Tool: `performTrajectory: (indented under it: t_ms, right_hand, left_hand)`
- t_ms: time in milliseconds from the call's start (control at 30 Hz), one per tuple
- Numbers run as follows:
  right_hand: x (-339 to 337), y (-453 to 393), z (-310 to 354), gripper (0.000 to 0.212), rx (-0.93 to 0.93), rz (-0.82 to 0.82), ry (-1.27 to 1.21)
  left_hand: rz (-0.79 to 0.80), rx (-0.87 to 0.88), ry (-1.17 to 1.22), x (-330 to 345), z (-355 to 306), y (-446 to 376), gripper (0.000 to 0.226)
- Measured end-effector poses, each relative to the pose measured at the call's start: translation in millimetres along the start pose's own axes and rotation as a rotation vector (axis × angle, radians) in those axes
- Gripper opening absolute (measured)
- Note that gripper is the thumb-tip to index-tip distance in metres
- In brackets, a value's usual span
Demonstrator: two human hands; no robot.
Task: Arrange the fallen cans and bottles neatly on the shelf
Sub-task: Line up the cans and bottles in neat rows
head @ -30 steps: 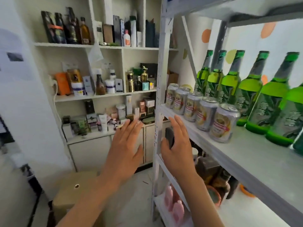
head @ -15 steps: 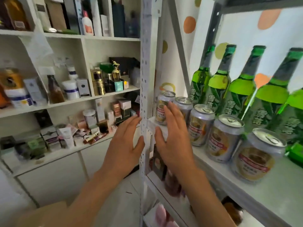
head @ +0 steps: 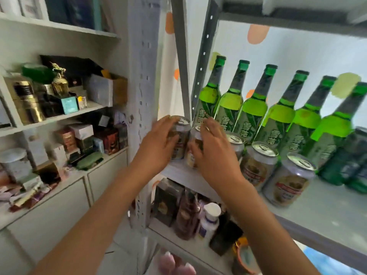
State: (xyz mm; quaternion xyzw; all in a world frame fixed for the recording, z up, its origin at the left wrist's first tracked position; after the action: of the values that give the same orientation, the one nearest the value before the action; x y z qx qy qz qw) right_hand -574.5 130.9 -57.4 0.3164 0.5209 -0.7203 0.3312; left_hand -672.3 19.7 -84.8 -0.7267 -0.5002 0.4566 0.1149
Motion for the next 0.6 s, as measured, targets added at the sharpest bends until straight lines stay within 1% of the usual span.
performTrajectory:
  t_ms: [100,233,333,433,600]
  right_hand:
    - [-2,-3,3,0.042,0.073,0.011,-0.008]
    - [0,-3,1,0.037,0.139,-0.008,-0.026]
    - [0,-3,4,0.032,0.137,-0.004,-0.043]
    - [0,-4,7,0.031,0.137,-0.004,-0.076]
    - [-1,0,16,0.030,0.084,-0.006,-0.106]
  left_hand:
    - [0.023,0.016,0.097,-1,4,-7,0.039]
    - [0.042,-0.009,0.169,-6,4,-11,0.033]
    - [0.062,-0.007,0.175,-9,3,-13,0.031]
    - [0.084,0.001,0.152,-14,1,-14,0.028]
    - [0.097,0.073,0.115,-20,0,-9,0.030]
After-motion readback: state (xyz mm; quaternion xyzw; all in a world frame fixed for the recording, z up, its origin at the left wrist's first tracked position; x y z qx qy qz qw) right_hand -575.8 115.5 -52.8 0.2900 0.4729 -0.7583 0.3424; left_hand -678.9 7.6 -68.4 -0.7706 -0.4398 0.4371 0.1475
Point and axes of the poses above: each hand's wrist, its own y-axis away from the middle knuckle, its own x-axis out of the palm, z = x × y, the point moved 4 cm from there along -y, towards the middle knuckle, and after that the axes turned 4 degrees about x, right-handed, at the moved point
